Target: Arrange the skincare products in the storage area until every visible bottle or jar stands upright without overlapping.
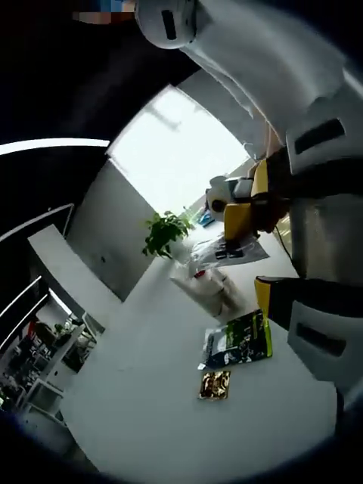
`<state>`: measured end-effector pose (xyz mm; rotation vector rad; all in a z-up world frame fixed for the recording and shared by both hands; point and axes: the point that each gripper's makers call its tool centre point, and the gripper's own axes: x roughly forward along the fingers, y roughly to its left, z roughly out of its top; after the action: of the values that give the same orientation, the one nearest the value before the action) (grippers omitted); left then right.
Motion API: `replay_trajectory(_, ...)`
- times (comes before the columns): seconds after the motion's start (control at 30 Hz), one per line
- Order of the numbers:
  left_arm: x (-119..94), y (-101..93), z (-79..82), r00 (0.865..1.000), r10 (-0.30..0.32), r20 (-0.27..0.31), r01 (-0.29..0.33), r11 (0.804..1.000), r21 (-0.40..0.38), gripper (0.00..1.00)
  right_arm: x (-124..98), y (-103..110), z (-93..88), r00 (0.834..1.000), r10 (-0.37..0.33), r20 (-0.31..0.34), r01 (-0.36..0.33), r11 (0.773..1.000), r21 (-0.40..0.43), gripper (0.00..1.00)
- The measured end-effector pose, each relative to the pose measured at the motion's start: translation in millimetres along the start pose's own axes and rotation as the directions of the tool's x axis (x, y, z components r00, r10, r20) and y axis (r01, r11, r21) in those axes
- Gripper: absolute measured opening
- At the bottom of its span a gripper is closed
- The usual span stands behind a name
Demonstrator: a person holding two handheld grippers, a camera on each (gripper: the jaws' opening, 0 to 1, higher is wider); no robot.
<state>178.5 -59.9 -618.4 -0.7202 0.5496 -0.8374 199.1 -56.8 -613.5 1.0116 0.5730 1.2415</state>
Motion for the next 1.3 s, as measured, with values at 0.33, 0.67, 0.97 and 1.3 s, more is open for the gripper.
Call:
replay_trajectory(0.33, -26, 2.0, -6.7, 1.000, -0.022, -0.015, 0.022, 0.999, -0.037, 0.18, 26, 9, -19.0, 1.000, -0.004, 0.004, 0.004, 1.000, -0.006, 0.01)
replay_trajectory(0.67, -45, 2.2, -8.3, 0.996, -0.065, -0.054, 0.064, 0.998, -0.026, 0.20, 39, 24, -29.7, 0.998, 0.002, 0.058, 0.000, 0.999, -0.040, 0.01)
replay_trajectory(0.97, -57, 2.3, -9.9, 0.987, -0.116, -0.111, 0.113, 0.993, -0.032, 0.32, 44, 39, -27.8, 0.986, 0.038, 0.162, -0.030, 0.998, -0.053, 0.01)
replay_trajectory(1.3, -64, -2.4, -13.2, 0.976, -0.184, -0.116, 0.176, 0.982, -0.073, 0.07, 63, 38, -51.7, 0.988, 0.024, 0.153, -0.019, 0.999, -0.038, 0.01)
